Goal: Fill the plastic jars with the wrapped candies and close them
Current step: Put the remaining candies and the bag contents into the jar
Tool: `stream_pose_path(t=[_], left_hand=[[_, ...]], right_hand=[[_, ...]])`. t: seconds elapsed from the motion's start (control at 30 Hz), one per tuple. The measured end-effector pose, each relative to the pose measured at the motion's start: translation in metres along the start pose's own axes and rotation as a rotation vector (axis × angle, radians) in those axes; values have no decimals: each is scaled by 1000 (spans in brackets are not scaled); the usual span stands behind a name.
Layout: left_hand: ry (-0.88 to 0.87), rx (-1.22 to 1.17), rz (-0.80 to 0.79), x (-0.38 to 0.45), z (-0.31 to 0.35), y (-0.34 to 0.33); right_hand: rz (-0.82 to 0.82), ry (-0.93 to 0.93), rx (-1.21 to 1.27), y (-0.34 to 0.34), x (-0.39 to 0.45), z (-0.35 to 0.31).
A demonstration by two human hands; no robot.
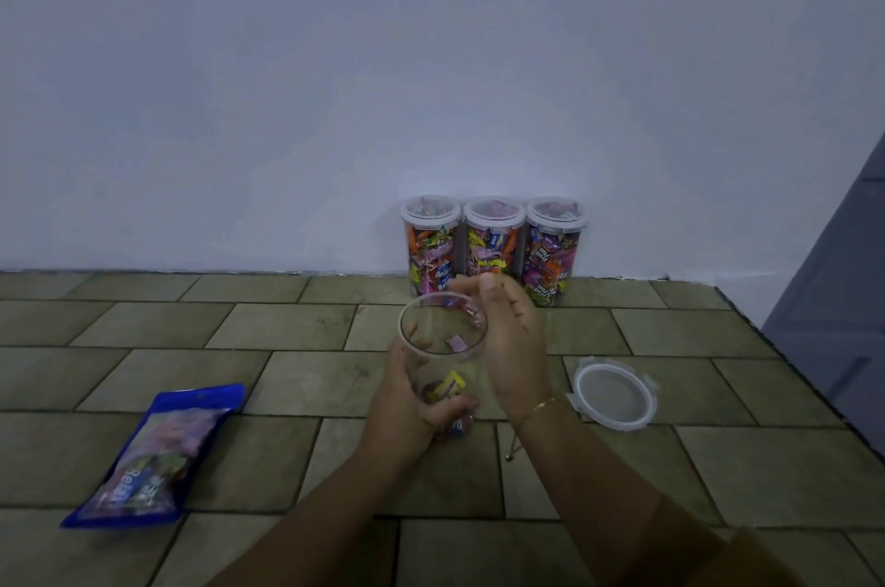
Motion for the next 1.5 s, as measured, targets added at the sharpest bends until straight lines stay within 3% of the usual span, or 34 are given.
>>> stream_pose_path(t=[0.07,0.23,0.37,0.57,0.73,1.13,1.27,1.5], left_hand=[[-3,11,41,8,1,6],[38,84,76,30,-7,16],[62,88,159,44,-4,26],[87,115,230,63,-8,38],[97,127,243,73,-14,41],[110,122,250,85,-27,40],[117,142,232,84,-26,40],[93,150,215,77,-16,41]], right_hand=[[73,-67,53,7,9,5],[35,-163,-403,29,15,47],[-199,-237,-707,41,19,93],[-548,37,-1108,26,28,112],[-735,41,-1363,12,45,135],[-711,-64,-1431,2,68,164],[-588,-25,-1417,2,61,157],[-599,-68,-1415,0,35,141]])
Point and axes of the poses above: each hand's wrist, its own x-axis towards the middle knuckle, its own y-axis out of the back of the hand, z = x × y, the point moved 4 cm from there along x, towards the middle knuckle, and after that the axes turned 6 degrees about y, right-handed, at the moved point
